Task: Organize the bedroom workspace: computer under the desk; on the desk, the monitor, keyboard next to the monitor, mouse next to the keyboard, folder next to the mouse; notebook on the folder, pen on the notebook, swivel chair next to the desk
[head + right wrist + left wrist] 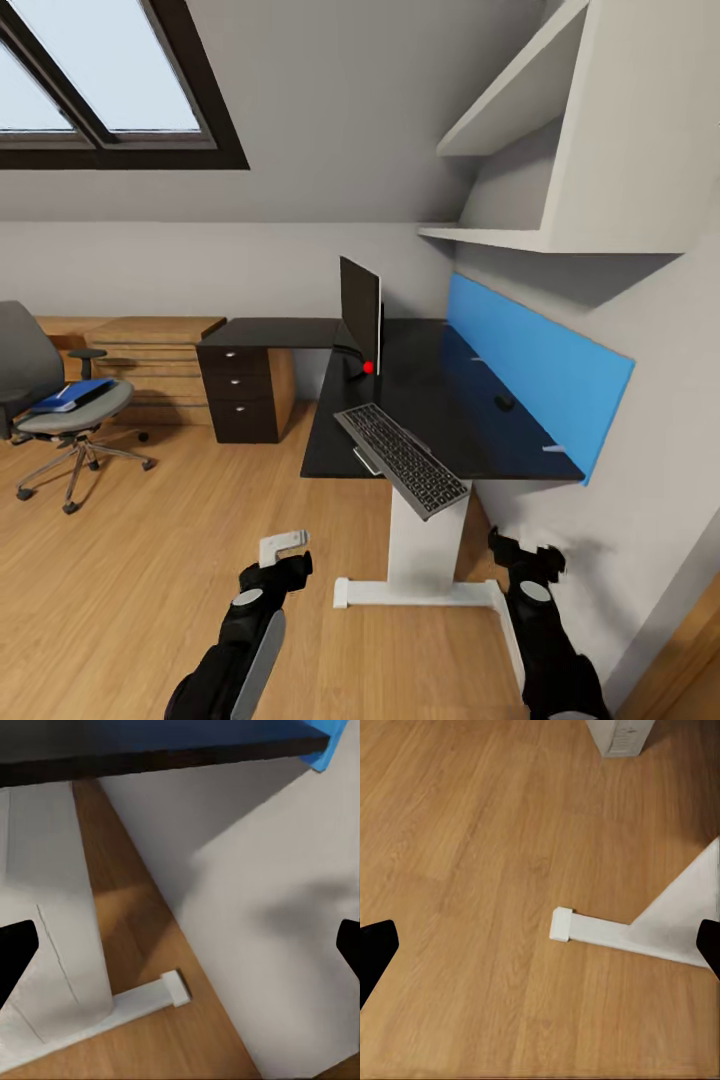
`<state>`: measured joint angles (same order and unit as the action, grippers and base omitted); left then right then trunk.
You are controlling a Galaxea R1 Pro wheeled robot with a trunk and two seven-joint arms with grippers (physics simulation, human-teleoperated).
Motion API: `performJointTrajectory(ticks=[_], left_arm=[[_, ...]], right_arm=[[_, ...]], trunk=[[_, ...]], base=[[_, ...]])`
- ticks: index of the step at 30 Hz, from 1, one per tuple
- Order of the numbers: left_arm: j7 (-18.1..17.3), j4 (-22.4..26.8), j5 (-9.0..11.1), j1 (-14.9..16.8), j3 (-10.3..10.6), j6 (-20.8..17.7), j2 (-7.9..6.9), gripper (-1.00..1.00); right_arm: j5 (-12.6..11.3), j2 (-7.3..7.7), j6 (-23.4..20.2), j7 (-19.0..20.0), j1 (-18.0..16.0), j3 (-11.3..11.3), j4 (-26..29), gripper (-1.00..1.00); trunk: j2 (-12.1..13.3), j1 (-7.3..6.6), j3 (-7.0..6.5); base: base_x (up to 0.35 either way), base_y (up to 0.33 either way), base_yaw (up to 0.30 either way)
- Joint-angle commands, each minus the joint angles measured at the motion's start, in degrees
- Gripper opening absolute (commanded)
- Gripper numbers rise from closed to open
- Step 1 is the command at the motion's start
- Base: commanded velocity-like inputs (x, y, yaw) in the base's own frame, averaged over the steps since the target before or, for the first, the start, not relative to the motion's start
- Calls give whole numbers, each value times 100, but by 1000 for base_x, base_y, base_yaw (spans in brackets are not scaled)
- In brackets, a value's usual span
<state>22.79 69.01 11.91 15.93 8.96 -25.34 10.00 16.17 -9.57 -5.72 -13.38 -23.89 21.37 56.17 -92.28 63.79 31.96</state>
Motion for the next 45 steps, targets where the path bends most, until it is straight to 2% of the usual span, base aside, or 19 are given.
performJointTrajectory(ticks=[1, 2, 3, 5, 8, 10, 12, 14, 18, 23, 28, 30, 32, 45], left_arm=[[53, 48, 61, 66, 5, -163, 0, 100], [56, 78, 60, 147, 4, -305, 0, 100], [57, 122, 64, 350, 3, -560, 0, 100], [58, 150, 86, 578, 0, -750, 0, 100], [38, 164, 379, 1070, -18, -997, 0, 100], [33, 128, 504, 1139, -27, -1021, 0, 100], [25, -80, 629, 1200, -37, -1012, 0, 100], [10, -710, 716, 1242, -75, -744, 0, 100], [3, -1132, 726, 1258, -80, -127, -14, 100], [11, -1245, 727, 1262, -75, 190, -49, 100], [26, -1294, 726, 1263, -64, 258, -57, 100], [31, -1308, 732, 1263, -62, 271, -57, 100], [32, -1318, 733, 1263, -62, 273, -58, 100], [33, -1479, 725, 1263, -40, 275, -51, 100]], right_arm=[[-4, 0, -245, -3, -176, -6, 47, 100], [-63, 8, -415, 0, -348, -18, 60, 100], [-175, 44, -682, 1, -699, -34, 12, 100], [-272, 101, -857, 1, -1029, -44, -159, 100], [-510, 375, -1067, 2, -1906, -52, -1195, 100], [-611, 469, -1068, 5, -2157, -53, -1501, 100], [-831, 572, -1020, 8, -2400, -51, -1770, 100], [-1248, 651, -964, 12, -2572, -57, -1951, 100], [-1464, 704, -972, 97, -2634, -53, -2008, 100], [-1491, 841, -968, 480, -2651, -56, -2171, 100], [-1463, 910, -992, 597, -2638, -68, -2231, 100], [-1442, 998, -1071, 627, -2630, -71, -2233, 100], [-1442, 1026, -1122, 635, -2630, -71, -2233, 100], [-1425, 1057, -1175, 644, -2624, -72, -2241, 100]], trunk=[[38, -23, -11], [78, -45, -29], [118, -67, -47], [198, -111, -83], [319, -177, -137], [399, -220, -173], [479, -264, -209], [559, -308, -245], [720, -396, -316], [880, -484, -388], [880, -484, -388], [880, -484, -388], [880, -484, -388], [880, -484, -388]], base=[[0, 0, 0], [0, 0, 0], [0, 0, 0], [0, 0, 0], [0, 0, 0], [0, 0, 0], [0, 0, 0], [0, 0, 0], [0, 0, 0], [61, 0, 0], [250, 0, 0], [313, 0, 0], [318, 0, 0], [323, 0, 0]])
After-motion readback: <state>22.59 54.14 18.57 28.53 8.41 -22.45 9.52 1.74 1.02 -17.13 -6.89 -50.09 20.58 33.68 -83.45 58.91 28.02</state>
